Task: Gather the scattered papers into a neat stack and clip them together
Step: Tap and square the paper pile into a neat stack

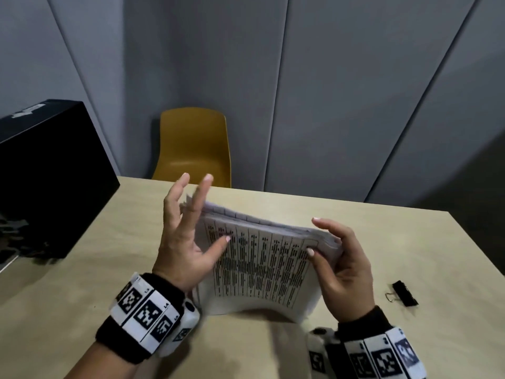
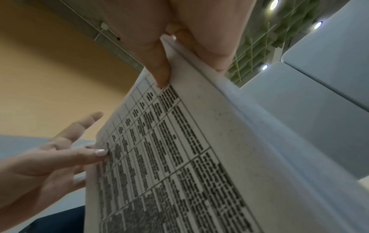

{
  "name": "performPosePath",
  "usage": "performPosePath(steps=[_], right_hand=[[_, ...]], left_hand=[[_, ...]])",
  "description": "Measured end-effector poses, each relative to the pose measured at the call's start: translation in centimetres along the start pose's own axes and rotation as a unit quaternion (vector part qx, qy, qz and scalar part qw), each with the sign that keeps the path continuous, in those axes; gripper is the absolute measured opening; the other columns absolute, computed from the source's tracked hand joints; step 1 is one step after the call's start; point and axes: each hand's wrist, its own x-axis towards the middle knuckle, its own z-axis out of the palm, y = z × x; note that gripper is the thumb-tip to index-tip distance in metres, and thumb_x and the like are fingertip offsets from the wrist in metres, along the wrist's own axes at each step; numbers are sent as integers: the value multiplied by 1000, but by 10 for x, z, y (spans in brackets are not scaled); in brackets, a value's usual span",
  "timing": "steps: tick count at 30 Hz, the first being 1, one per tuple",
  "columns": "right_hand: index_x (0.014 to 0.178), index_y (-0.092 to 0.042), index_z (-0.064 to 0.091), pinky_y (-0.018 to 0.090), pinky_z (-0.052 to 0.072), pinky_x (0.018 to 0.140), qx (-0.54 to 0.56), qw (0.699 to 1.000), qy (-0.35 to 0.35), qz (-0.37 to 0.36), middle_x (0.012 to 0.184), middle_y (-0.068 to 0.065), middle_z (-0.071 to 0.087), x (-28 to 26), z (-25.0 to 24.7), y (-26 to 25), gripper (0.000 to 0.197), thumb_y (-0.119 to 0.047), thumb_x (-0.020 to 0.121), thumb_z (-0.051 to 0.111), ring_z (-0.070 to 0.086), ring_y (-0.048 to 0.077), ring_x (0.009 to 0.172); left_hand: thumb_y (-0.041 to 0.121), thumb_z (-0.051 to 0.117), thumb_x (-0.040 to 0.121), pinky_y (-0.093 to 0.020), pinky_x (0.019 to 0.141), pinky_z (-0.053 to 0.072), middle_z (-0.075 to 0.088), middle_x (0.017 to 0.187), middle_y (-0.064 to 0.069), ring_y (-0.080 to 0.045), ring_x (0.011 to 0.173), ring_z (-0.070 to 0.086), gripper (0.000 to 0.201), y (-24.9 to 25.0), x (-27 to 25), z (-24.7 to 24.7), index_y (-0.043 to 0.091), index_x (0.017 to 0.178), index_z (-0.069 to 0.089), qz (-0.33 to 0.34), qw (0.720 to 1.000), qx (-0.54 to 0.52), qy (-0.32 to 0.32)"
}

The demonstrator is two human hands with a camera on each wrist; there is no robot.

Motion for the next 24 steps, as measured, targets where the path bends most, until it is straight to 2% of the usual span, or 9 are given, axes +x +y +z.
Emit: performPosePath(steps=[2, 4, 7, 11, 13, 16, 19, 22, 24], right_hand=[[110, -39, 55, 10, 44, 85, 3, 1000, -13, 5, 108, -25, 60, 0, -2, 0, 59, 8, 75, 57, 58, -1, 95], [109, -41, 54, 12, 45, 84, 10, 1000, -14, 6, 108, -24, 60, -1, -3, 0, 60, 8, 74, 57, 57, 2, 93], [103, -34, 56, 9, 44, 83, 45, 999, -5, 19, 104, -25, 61, 1, -4, 1, 52, 8, 73, 58, 58, -2, 93], [99, -39, 59, 8, 45, 83, 67, 997, 16, 41, 101, -24, 62, 9, -6, 1, 54, 8, 72, 64, 58, -4, 96], [101, -29, 56, 6, 46, 80, 65, 996, 46, 49, 99, -26, 62, 12, -6, 2, 55, 17, 73, 64, 59, -6, 91], [108, -25, 50, 6, 46, 76, 42, 994, 96, 33, 101, -29, 60, 10, 4, -4, 58, 22, 75, 58, 58, -6, 82], [120, -32, 44, 13, 48, 77, 22, 994, 110, 11, 98, -22, 59, 2, 19, -12, 67, 18, 78, 56, 57, 2, 78], [130, -43, 36, 25, 46, 92, -14, 995, 101, -4, 111, -7, 60, -7, 30, -12, 75, 9, 78, 52, 59, 10, 101], [134, -41, 33, 23, 40, 99, -72, 992, 99, -22, 120, 6, 54, -9, 31, -11, 74, 2, 77, 53, 53, 10, 113]], left_hand=[[29, 74, 60, -2, 106, 17, 18, 149, -12, 5, 137, 14, 93, -2, 3, -2, 46, 137, 25, 19, 999, 1, -27], [36, 75, 59, -16, 109, 25, 20, 150, -10, -12, 139, 25, 97, -6, 5, -1, 47, 138, 21, 7, 998, -43, -45], [24, 88, 49, -27, 103, 42, 39, 143, -9, -18, 130, 44, 128, -27, 3, 2, 49, 142, 2, -140, 958, -244, -55], [42, 91, 28, -14, 76, 52, 70, 107, -3, -11, 100, 64, 96, -51, -4, 6, 27, 117, 58, -248, 897, -348, -113], [41, 89, 35, -15, 71, 53, 76, 87, 4, -8, 86, 69, 67, -43, -7, 10, 16, 93, 68, -251, 901, -340, -98], [10, 78, 64, -10, 66, 52, 69, 83, 8, -2, 82, 66, 29, -20, -12, 20, 23, 85, 64, -248, 925, -287, -2], [3, 72, 74, 0, 65, 45, 65, 82, 19, 16, 78, 60, 34, -5, -18, 26, 29, 89, 56, -174, 961, -199, 81], [10, 66, 70, -2, 74, 45, 57, 100, 41, 19, 89, 57, 63, 1, -25, 26, 34, 122, 42, -134, 969, -174, 113], [10, 67, 70, -3, 84, 44, 51, 116, 30, 21, 100, 51, 87, -1, -29, 24, 45, 135, 22, -99, 977, -136, 133]])
